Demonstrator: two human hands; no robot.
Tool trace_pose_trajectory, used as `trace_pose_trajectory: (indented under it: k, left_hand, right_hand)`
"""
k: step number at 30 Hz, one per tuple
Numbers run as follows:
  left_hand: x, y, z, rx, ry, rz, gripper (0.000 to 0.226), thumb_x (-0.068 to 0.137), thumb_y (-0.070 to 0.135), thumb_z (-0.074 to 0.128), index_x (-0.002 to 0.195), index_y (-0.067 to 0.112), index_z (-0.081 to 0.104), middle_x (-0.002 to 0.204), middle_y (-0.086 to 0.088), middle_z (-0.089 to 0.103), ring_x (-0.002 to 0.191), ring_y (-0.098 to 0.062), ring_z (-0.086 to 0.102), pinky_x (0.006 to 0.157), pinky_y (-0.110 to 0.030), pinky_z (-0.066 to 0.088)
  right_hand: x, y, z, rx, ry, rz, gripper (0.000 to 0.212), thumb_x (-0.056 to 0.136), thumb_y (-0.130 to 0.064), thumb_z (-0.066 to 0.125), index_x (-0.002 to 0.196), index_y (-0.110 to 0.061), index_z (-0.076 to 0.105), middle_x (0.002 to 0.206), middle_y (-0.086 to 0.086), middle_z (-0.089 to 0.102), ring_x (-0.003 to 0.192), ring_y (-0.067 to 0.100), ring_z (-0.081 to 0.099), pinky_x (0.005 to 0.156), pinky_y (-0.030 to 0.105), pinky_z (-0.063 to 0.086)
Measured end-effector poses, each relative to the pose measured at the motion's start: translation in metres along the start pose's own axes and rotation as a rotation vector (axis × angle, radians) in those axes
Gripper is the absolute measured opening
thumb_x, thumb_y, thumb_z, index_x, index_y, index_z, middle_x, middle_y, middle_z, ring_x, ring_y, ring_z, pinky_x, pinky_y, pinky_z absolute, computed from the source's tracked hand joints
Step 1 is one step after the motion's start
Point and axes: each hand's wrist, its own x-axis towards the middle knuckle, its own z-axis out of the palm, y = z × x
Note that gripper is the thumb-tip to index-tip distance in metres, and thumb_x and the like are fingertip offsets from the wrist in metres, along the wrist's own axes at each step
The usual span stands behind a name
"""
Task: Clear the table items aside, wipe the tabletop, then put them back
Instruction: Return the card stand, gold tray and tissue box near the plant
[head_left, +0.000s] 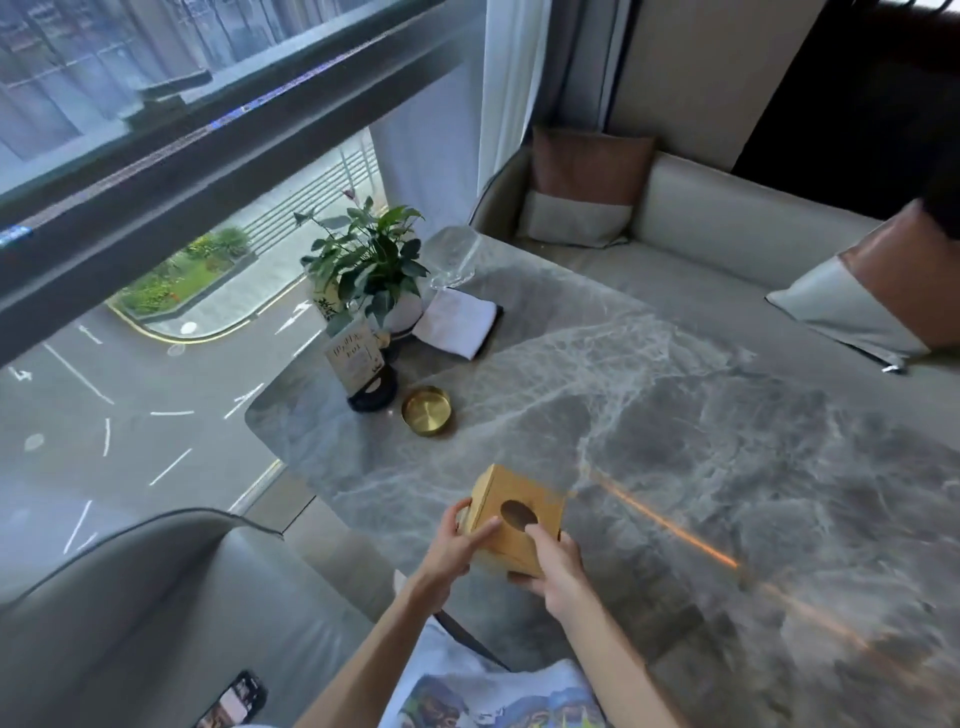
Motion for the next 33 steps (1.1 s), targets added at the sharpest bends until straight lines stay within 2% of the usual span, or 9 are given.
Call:
trace_pose_trajectory:
  k: [5,9,13,16,20,22,25,29,33]
  left_hand:
    - [0.043,0.035,-0.101,0.130,-0.023,0.008,0.058,0.060,0.054,0.079,0.114,0.041,0.063,0.113,0.003,0.068,0.101,-0.016,0.065,0.084,-0.043,0.054]
    - [0.068,0.068,-0.177,0.292,-0.209,-0.034,0.049,0.063,0.045,0.073,0.112,0.040,0.068,0.112,0.005,0.070,0.102,-0.015,0.063,0.073,-0.029,0.048]
    - [0.095,0.095,-0.232,0.378,-0.370,-0.069,0.042,0.065,0.044,0.070,0.107,0.041,0.069,0.112,0.003,0.069,0.104,-0.019,0.062,0.086,-0.035,0.049]
    - [0.108,0.101,-0.254,0.329,-0.299,-0.027,0.062,0.059,0.058,0.075,0.116,0.035,0.063,0.119,-0.003,0.067,0.108,-0.022,0.062,0.099,-0.046,0.048]
    - [0.117,0.105,-0.275,0.280,-0.247,-0.065,0.096,0.067,0.063,0.072,0.146,0.032,0.026,0.145,0.003,0.041,0.124,-0.026,0.052,0.101,-0.047,0.045]
    - [0.111,0.103,-0.279,0.351,-0.305,-0.111,0.083,0.083,0.051,0.065,0.149,0.033,0.017,0.142,0.008,0.034,0.128,-0.027,0.047,0.096,-0.038,0.044]
    - [0.113,0.097,-0.281,0.394,-0.378,0.024,0.051,0.096,0.019,0.054,0.142,0.015,0.033,0.132,-0.003,0.052,0.099,-0.003,0.061,0.073,-0.015,0.052]
    - [0.124,0.098,-0.291,0.391,-0.373,0.016,0.052,0.088,0.011,0.059,0.136,0.003,0.040,0.118,-0.010,0.055,0.072,0.012,0.065,0.065,-0.012,0.052]
    - [0.120,0.103,-0.291,0.456,-0.337,-0.035,0.033,0.098,0.003,0.045,0.127,0.017,0.039,0.107,-0.004,0.053,0.066,0.007,0.061,0.049,-0.006,0.042]
  right_hand:
    - [0.004,0.003,0.071,-0.091,-0.100,0.093,0.061,0.080,-0.036,0.073,0.128,-0.023,0.038,0.130,0.009,0.051,0.111,0.030,0.054,0.083,0.055,0.056]
    - [0.017,-0.011,0.118,-0.425,-0.189,-0.041,0.104,0.073,-0.046,0.078,0.151,-0.036,0.010,0.154,-0.004,0.026,0.143,0.022,0.027,0.115,0.041,0.029]
    - [0.028,-0.033,0.172,-0.310,-0.491,0.057,0.096,0.068,-0.040,0.084,0.146,-0.026,0.030,0.133,-0.002,0.056,0.122,0.021,0.054,0.104,0.041,0.046]
    - [0.035,-0.028,0.209,-0.245,-0.403,0.099,0.079,0.070,-0.040,0.082,0.136,-0.022,0.042,0.124,0.002,0.064,0.109,0.019,0.063,0.089,0.036,0.055]
    - [0.045,-0.021,0.250,-0.096,-0.239,0.154,0.056,0.080,-0.039,0.072,0.127,-0.029,0.043,0.116,0.002,0.067,0.102,0.023,0.066,0.085,0.045,0.057]
    - [0.046,-0.017,0.266,-0.059,-0.142,0.150,0.047,0.084,-0.035,0.067,0.124,-0.031,0.043,0.115,0.000,0.065,0.100,0.021,0.064,0.076,0.042,0.058]
    - [0.056,-0.019,0.284,0.022,-0.083,0.114,0.046,0.083,-0.022,0.065,0.126,-0.024,0.047,0.114,0.003,0.067,0.101,0.021,0.064,0.080,0.042,0.058]
    - [0.079,-0.009,0.298,-0.042,-0.045,0.111,0.061,0.068,-0.024,0.070,0.125,-0.018,0.049,0.112,0.005,0.067,0.100,0.024,0.066,0.087,0.048,0.057]
    - [0.082,-0.009,0.304,-0.086,-0.040,0.111,0.057,0.068,-0.025,0.068,0.121,-0.019,0.049,0.109,0.006,0.068,0.097,0.024,0.067,0.085,0.050,0.058]
